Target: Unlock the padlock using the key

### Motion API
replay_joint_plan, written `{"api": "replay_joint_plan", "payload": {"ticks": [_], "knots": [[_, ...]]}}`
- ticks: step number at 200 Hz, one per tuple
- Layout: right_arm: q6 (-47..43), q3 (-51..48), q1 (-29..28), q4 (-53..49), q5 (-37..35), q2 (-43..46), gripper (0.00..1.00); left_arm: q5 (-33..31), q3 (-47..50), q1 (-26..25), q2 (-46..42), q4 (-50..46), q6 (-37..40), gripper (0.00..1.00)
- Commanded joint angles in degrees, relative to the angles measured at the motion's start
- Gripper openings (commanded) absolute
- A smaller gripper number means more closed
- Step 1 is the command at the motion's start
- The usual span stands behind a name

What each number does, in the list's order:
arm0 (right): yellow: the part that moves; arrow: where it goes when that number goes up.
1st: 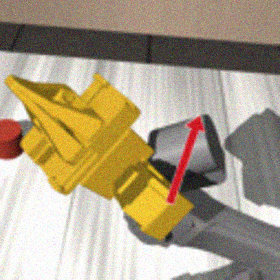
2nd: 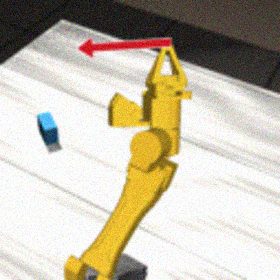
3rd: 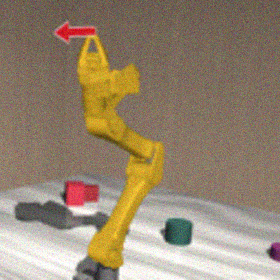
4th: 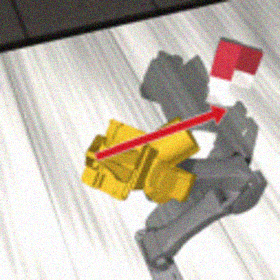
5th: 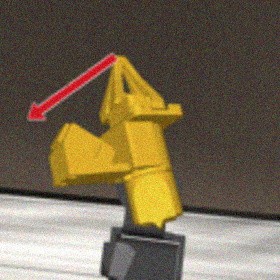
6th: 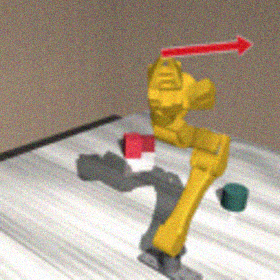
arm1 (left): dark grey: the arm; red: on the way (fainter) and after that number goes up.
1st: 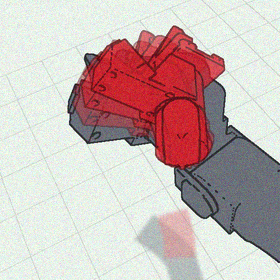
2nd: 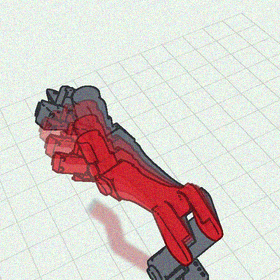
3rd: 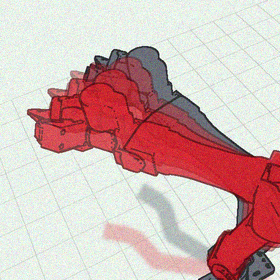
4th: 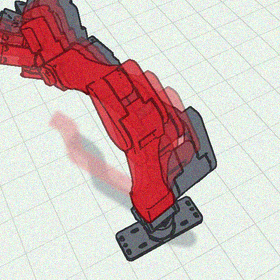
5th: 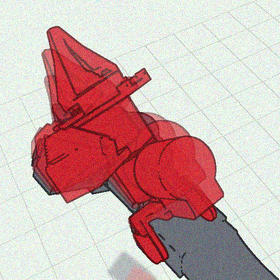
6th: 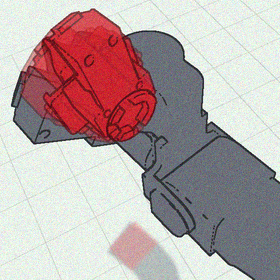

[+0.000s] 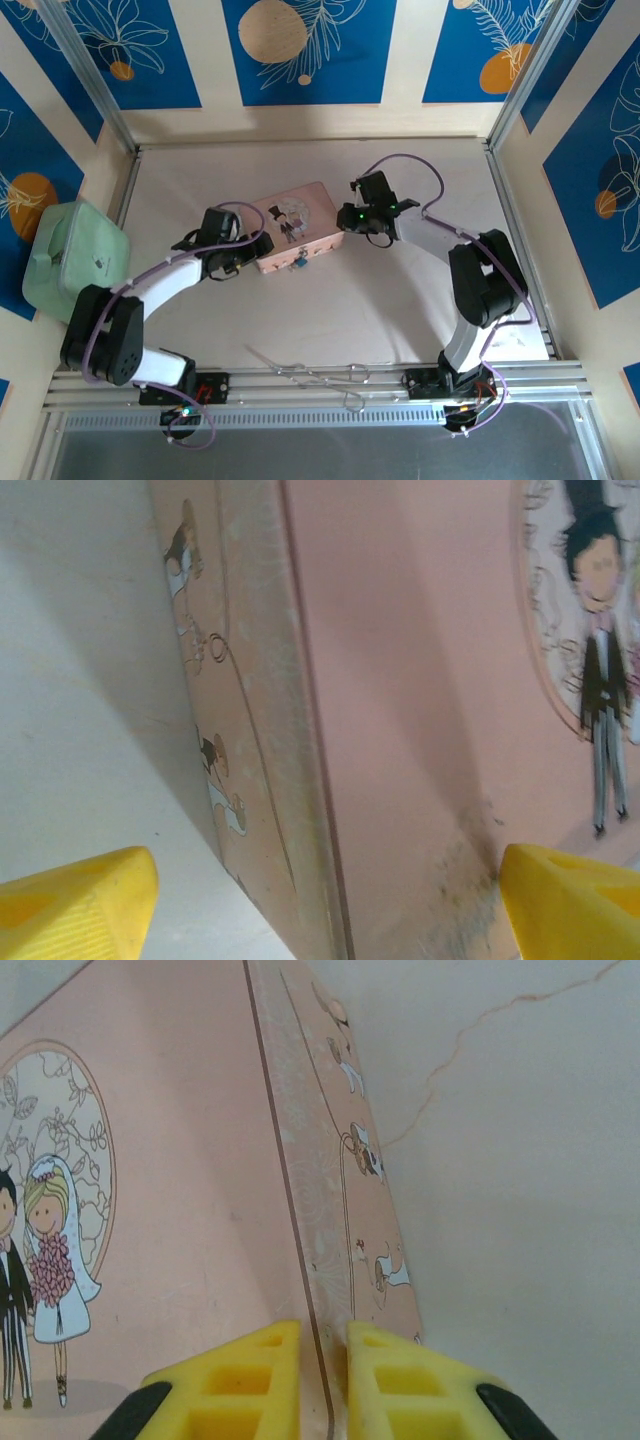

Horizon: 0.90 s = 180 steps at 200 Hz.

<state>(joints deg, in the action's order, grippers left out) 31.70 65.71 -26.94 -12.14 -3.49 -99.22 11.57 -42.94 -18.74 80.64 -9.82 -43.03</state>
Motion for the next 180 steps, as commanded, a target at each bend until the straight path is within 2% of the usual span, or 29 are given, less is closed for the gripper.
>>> {"api": "replay_joint_plan", "payload": {"ticks": [1, 30, 64, 102, 129, 159, 180], "knots": [[2.04, -2.72, -2.24, -3.16, -1.19, 2.8, 0.13, -0.42, -2.36, 0.81, 2.06, 0.06, 1.12, 0.84], [4.68, -5.37, -4.74, -4.64, -2.41, 6.43, 0.11, 0.42, -2.55, 0.81, 3.67, 0.18, 1.67, 0.77], [7.21, -9.57, -8.12, -4.57, -2.95, 11.56, 0.11, 0.6, -2.0, 0.76, 3.47, -0.01, 2.78, 0.74], [6.09, -9.68, -11.21, -8.04, -8.24, 15.47, 0.12, 0.69, -0.85, 0.79, 3.39, 0.65, 3.25, 0.72], [2.94, -10.71, -15.26, -8.81, -14.81, 21.78, 0.2, 0.56, -0.39, 0.83, 3.19, 1.2, 3.56, 0.72], [-0.55, -16.3, -21.16, -3.46, -19.39, 29.52, 0.44, 0.55, -1.38, 0.83, 3.37, 0.5, 4.67, 0.72], [-0.17, -20.35, -24.6, 0.68, -21.86, 31.69, 0.5, 0.3, -2.32, 0.87, 3.14, -0.57, 5.83, 0.72]]}}
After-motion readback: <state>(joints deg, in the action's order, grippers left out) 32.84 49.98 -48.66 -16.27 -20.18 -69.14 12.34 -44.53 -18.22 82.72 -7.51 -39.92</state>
